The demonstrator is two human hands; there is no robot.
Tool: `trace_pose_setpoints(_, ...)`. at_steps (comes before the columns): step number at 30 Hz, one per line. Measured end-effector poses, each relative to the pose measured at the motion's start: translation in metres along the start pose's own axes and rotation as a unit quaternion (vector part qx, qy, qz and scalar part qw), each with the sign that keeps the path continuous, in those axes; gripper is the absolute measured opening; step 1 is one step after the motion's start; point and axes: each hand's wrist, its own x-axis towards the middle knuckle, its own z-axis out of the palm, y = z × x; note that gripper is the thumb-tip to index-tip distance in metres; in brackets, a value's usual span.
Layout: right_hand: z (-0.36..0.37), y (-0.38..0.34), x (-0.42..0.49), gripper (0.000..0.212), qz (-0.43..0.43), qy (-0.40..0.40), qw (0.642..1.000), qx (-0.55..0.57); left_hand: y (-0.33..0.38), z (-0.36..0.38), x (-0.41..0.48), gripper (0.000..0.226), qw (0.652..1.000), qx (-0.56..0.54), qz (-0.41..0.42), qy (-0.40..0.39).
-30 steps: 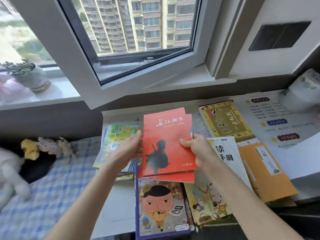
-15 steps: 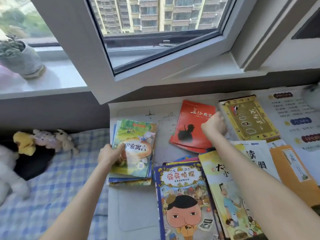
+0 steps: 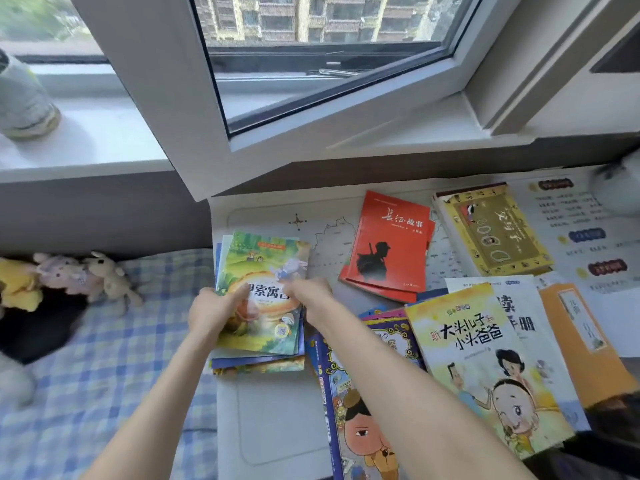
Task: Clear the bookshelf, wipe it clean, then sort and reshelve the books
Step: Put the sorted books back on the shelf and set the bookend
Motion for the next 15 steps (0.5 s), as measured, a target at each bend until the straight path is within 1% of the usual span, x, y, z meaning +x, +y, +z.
trace_pose_setpoints(1,0.004,0.002,0.001,0.040,0.001,-0.008,1.000,0.000,0.000,-0.005,-0.003,0.079,1.000,-0.020,-0.008,0.003)
trace_pose_setpoints(2,0.006,0.003,-0.002,0.043,0.006,-0.017,1.000,-0.001,0.000,-0.011,-0.007,0.072,0.999,-0.053,-0.008,-0.006)
trace_pose_setpoints(3,0.007,0.003,-0.007,0.043,0.009,-0.030,0.999,-0.007,-0.002,-0.017,-0.012,0.058,0.994,-0.101,-0.006,-0.030)
trace_pose_setpoints(5,0.006,0.003,-0.013,0.047,0.011,-0.059,0.998,-0.013,-0.007,-0.030,-0.024,0.028,0.976,-0.195,0.005,-0.102)
trace_pose_setpoints(6,0.005,0.002,-0.019,0.054,0.008,-0.075,0.997,-0.011,-0.010,-0.037,-0.031,0.022,0.964,-0.233,0.012,-0.127)
trace_pose_setpoints(7,0.003,0.002,-0.024,0.061,0.001,-0.091,0.996,-0.008,-0.015,-0.042,-0.037,0.024,0.953,-0.266,0.024,-0.143)
trace_pose_setpoints(8,0.000,0.001,-0.030,0.064,-0.016,-0.102,0.995,-0.009,-0.019,-0.045,-0.043,0.030,0.944,-0.290,0.044,-0.153)
trace_pose_setpoints(9,-0.001,0.002,-0.033,0.060,-0.046,-0.112,0.993,-0.011,-0.022,-0.050,-0.048,0.038,0.936,-0.307,0.070,-0.155)
trace_pose_setpoints(11,-0.004,0.002,-0.045,0.042,-0.128,-0.118,0.985,-0.007,-0.022,-0.054,-0.056,0.053,0.923,-0.332,0.114,-0.156)
trace_pose_setpoints(14,-0.007,0.004,-0.060,0.034,-0.242,-0.120,0.962,0.035,-0.010,-0.062,-0.062,0.062,0.914,-0.341,0.169,-0.143)
trace_pose_setpoints(15,-0.011,0.005,-0.057,0.033,-0.271,-0.119,0.954,0.038,-0.004,-0.062,-0.062,0.061,0.910,-0.340,0.184,-0.149)
